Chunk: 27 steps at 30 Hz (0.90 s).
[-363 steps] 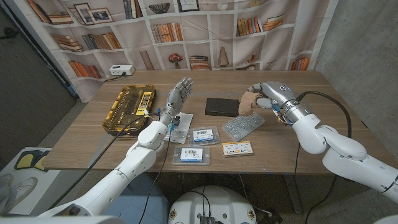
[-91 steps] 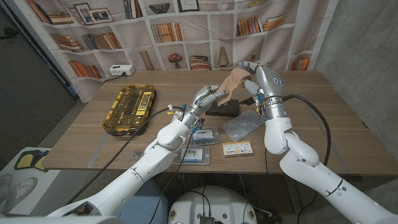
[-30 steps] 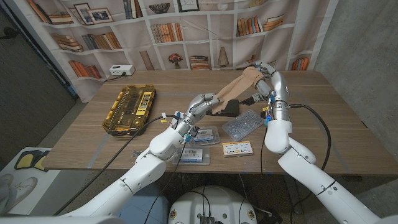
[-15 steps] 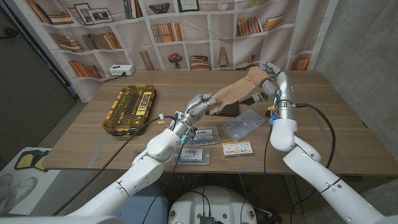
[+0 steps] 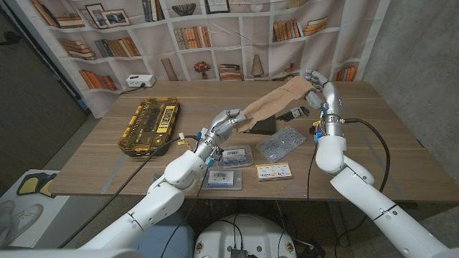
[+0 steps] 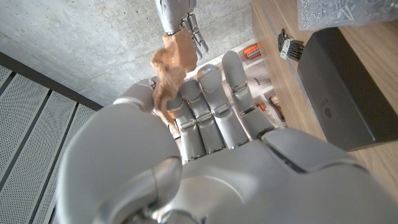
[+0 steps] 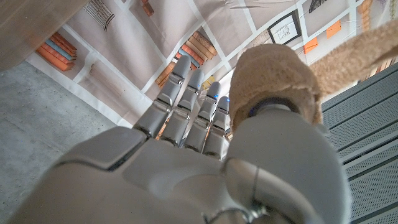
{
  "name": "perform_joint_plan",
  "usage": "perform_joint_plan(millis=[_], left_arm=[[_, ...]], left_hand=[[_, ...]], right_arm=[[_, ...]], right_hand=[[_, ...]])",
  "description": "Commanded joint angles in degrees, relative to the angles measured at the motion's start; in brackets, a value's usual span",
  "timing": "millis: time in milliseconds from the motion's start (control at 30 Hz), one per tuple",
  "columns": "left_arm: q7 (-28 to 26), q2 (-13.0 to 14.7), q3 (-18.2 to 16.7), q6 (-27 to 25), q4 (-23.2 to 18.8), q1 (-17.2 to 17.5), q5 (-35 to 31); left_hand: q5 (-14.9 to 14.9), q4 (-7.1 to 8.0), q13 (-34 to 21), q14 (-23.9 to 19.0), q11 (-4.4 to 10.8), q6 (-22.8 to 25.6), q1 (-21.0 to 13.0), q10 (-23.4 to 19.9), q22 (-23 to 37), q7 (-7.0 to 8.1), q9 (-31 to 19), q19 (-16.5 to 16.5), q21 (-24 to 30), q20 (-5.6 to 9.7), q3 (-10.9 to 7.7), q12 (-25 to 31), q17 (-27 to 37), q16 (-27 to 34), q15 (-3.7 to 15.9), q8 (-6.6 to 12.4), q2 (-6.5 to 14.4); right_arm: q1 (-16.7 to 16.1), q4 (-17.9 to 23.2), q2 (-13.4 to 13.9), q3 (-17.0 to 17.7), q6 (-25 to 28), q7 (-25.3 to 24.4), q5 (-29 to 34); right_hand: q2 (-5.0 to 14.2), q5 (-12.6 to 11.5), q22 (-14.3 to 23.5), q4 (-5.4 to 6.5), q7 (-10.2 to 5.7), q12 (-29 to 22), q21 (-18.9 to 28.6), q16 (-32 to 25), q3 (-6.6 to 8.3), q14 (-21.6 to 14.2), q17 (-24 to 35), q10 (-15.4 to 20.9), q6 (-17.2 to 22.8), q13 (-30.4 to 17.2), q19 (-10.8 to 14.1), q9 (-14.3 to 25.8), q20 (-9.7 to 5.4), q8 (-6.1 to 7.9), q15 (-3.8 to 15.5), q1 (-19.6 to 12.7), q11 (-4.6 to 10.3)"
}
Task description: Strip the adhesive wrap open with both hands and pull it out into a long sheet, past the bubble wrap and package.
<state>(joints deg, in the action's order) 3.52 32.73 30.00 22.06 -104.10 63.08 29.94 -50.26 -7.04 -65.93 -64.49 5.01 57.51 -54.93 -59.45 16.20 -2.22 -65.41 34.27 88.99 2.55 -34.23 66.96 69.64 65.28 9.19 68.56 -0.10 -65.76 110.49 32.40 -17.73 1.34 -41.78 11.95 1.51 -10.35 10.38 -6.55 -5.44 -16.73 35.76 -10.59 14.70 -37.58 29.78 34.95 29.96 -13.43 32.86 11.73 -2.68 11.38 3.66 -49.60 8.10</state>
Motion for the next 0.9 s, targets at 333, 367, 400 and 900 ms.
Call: perform_joint_plan(millis=[333,367,400,900], left_arm=[[-3.66,1.61,-3.44,3.44,-3.87,5.73,-0.57],[-3.82,1.45,-3.56,3.72,-3.69,5.89,-0.52],[-3.85,1.35,-3.64,3.99,-3.58,6.03,-0.45],[-6.18,3.03,-6.34,5.22,-5.84,10.91,-0.75]], left_hand=[[-0.37,0.03,0.00,-0.57,0.11,0.73,0.90,-0.48,0.05,-0.01,0.85,0.17,0.46,0.09,-0.71,0.09,0.06,0.36,-0.17,0.01,-0.21],[-0.40,0.00,0.21,-0.53,0.12,0.38,0.91,-0.81,0.34,0.08,-0.21,0.06,0.64,0.08,-0.76,0.09,0.06,0.35,-0.13,0.58,-0.24],[-0.43,0.00,-0.25,-0.79,0.15,0.39,0.93,-0.62,0.22,0.01,-0.30,0.13,0.52,0.12,-0.80,0.32,0.05,0.44,-0.13,0.64,-0.24],[-0.55,-0.06,-0.45,-0.73,0.12,0.75,1.16,-0.59,0.16,0.06,0.26,0.28,0.55,0.01,-0.97,0.51,0.07,0.45,0.04,0.52,-0.27]], right_arm=[[-0.85,-0.87,0.93,1.98,-2.03,1.38,-2.64],[-0.97,-0.69,0.95,2.04,-1.87,1.21,-2.45],[-1.02,-0.64,1.12,2.06,-1.85,1.25,-2.28],[-1.50,-1.00,1.11,3.57,-1.68,1.43,-3.85]], right_hand=[[-0.06,-0.22,-0.04,-0.07,0.15,1.01,-0.59,-0.12,-0.50,1.33,-0.26,-0.81,-1.36,0.12,-0.44,0.00,-0.28,-0.38,8.66,0.69,-0.24],[-0.04,-0.23,-0.04,-0.07,0.18,1.05,-0.61,-0.15,-0.52,1.37,-0.27,-0.84,-1.39,0.14,-0.47,-0.01,-0.25,-0.38,8.65,0.70,-0.21],[-0.10,-0.23,-0.04,-0.08,0.21,1.12,-0.65,-0.16,-0.58,1.51,-0.30,-0.89,-1.45,0.15,-0.53,-0.01,-0.21,-0.37,8.61,0.74,-0.27],[-0.10,-0.29,-0.06,0.07,0.37,1.87,-0.95,-0.40,-1.12,2.66,-0.51,-1.45,-2.45,0.31,-0.76,-0.04,-0.19,-0.45,8.44,1.22,-0.54]])
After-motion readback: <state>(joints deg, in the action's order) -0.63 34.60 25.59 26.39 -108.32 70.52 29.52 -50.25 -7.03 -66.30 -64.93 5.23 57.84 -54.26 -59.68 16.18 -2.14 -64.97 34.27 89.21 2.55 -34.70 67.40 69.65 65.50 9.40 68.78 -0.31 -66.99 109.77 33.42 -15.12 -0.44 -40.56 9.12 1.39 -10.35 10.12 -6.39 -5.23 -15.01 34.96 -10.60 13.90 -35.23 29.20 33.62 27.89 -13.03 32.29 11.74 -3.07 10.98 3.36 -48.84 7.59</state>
